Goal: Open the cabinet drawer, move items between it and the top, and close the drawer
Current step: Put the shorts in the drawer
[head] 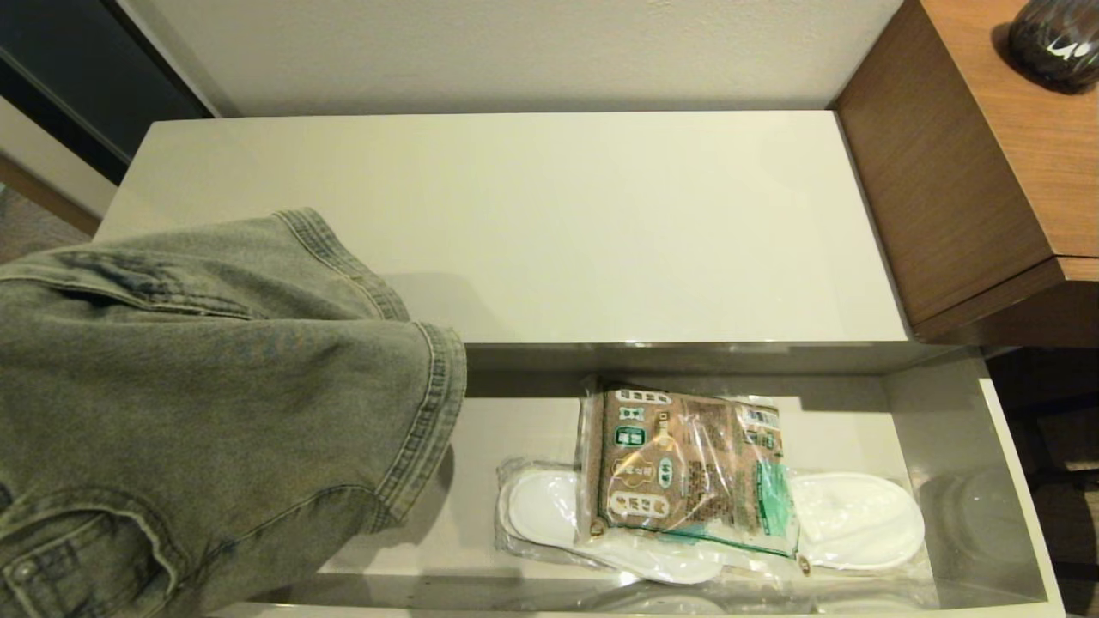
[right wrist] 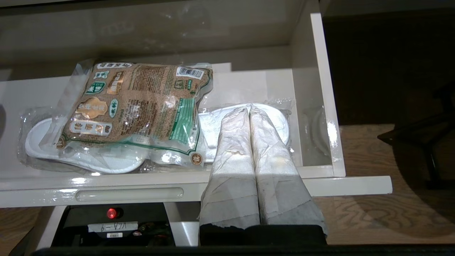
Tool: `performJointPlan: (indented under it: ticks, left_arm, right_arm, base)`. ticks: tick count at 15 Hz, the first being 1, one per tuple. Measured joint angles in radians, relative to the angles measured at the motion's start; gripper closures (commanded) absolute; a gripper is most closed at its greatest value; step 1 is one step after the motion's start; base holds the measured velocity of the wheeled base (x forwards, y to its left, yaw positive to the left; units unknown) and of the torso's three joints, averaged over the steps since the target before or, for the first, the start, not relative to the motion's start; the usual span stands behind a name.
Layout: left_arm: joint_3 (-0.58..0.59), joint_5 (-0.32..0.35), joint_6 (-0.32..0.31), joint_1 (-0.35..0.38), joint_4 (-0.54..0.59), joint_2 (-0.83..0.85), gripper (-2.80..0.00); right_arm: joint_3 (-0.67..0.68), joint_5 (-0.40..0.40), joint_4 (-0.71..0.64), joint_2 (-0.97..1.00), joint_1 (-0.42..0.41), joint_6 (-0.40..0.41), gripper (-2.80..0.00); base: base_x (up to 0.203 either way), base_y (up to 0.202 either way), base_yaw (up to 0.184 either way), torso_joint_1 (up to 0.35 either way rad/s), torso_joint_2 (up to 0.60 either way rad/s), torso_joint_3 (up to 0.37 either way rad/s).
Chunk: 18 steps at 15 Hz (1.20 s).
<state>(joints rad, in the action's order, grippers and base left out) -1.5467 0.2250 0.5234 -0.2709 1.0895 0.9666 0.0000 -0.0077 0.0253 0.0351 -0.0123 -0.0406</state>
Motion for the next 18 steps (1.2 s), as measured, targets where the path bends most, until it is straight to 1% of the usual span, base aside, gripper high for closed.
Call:
performJointPlan:
  ticks: [1, 3, 6, 7, 9, 11, 12, 13, 16, 18]
  left_arm:
    - [0.017, 0.013, -0.008, 0.0, 0.031, -0.025, 0.0]
    - [0.088, 0.04, -0.022, 0.001, 0.116, -0.117, 0.0]
    - [0.265, 0.065, -0.053, 0.004, 0.257, -0.3, 0.0]
    - [0.306, 0.071, -0.063, 0.006, 0.304, -0.35, 0.0]
    - [0.356, 0.083, -0.068, 0.013, 0.374, -0.425, 0.0]
    - [0.447, 0.077, -0.073, 0.022, 0.409, -0.501, 0.0]
    - [0.498, 0.066, -0.077, 0.026, 0.388, -0.524, 0.0]
    - [0.555, 0.049, -0.083, 0.029, 0.337, -0.542, 0.0]
    - [0.698, -0.007, -0.094, 0.036, 0.101, -0.53, 0.0]
    - [0.756, -0.013, -0.095, 0.067, -0.067, -0.472, 0.0]
  right_arm:
    - [0.0, 0.0, 0.0, 0.0, 0.0, 0.0, 0.0]
    - [0.0, 0.0, 0.0, 0.0, 0.0, -0.001, 0.0]
    - [0.0, 0.0, 0.0, 0.0, 0.0, -0.001, 0.0]
    - [0.0, 0.0, 0.0, 0.0, 0.0, 0.0, 0.0]
    - [0.0, 0.0, 0.0, 0.0, 0.0, 0.0, 0.0]
    - [0.0, 0.0, 0.0, 0.0, 0.0, 0.0, 0.0]
    - [0.0, 0.0, 0.0, 0.0, 0.0, 0.0, 0.0]
    - [0.0, 0.0, 0.0, 0.0, 0.0, 0.0, 0.0]
    - [0.0, 0.0, 0.0, 0.0, 0.0, 0.0, 0.0]
    - [0.0, 0.0, 0.0, 0.0, 0.0, -0.001, 0.0]
  base:
    - [0.0, 0.0, 0.0, 0.0, 0.0, 0.0]
    - [0.0, 0.0, 0.0, 0.0, 0.0, 0.0]
    - [0.0, 0.0, 0.0, 0.0, 0.0, 0.0]
    - [0.0, 0.0, 0.0, 0.0, 0.0, 0.0]
    - [0.0, 0.0, 0.0, 0.0, 0.0, 0.0]
    - [0.0, 0.0, 0.0, 0.0, 0.0, 0.0]
    - [0.0, 0.0, 0.0, 0.0, 0.0, 0.0]
    - [0.0, 0.0, 0.0, 0.0, 0.0, 0.0]
    - [0.0, 0.0, 0.0, 0.0, 0.0, 0.0]
    - [0.0, 0.0, 0.0, 0.0, 0.0, 0.0]
